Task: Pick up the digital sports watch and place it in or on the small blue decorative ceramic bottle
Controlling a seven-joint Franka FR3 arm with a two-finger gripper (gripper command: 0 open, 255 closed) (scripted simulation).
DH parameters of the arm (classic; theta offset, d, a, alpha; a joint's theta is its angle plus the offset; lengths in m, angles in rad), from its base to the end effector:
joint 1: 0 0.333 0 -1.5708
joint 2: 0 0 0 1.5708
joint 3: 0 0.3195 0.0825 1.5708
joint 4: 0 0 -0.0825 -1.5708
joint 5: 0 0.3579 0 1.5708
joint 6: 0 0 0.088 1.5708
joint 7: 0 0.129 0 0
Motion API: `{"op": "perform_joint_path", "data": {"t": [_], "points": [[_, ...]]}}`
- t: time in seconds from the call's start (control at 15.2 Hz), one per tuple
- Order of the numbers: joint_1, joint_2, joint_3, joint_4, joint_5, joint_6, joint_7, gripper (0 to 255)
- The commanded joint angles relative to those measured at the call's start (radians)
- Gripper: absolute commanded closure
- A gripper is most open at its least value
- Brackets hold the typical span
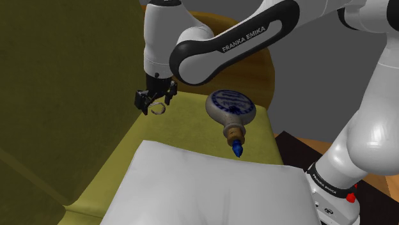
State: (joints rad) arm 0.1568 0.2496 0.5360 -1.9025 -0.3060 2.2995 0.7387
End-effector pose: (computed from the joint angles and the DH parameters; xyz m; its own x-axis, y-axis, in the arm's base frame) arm 0.4858 0.3665 0.4001 0.9692 0.1063 0.2224 0.1136 -0.9933 -0.0201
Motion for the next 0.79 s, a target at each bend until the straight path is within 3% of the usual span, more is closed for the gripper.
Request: {"op": "perform_joint_path", "data": {"t": [0.0, 0.4, 0.46, 0.73], "points": [[0.002, 0.008, -0.002, -0.003, -0.006, 0.009, 0.005, 0], [0.002, 0.008, -0.002, -0.003, -0.007, 0.009, 0.005, 0], [0.002, 0.010, -0.002, 0.000, -0.007, 0.007, 0.004, 255], [0.003, 0.009, -0.001, 0.003, -0.006, 0.004, 0.006, 255]]}}
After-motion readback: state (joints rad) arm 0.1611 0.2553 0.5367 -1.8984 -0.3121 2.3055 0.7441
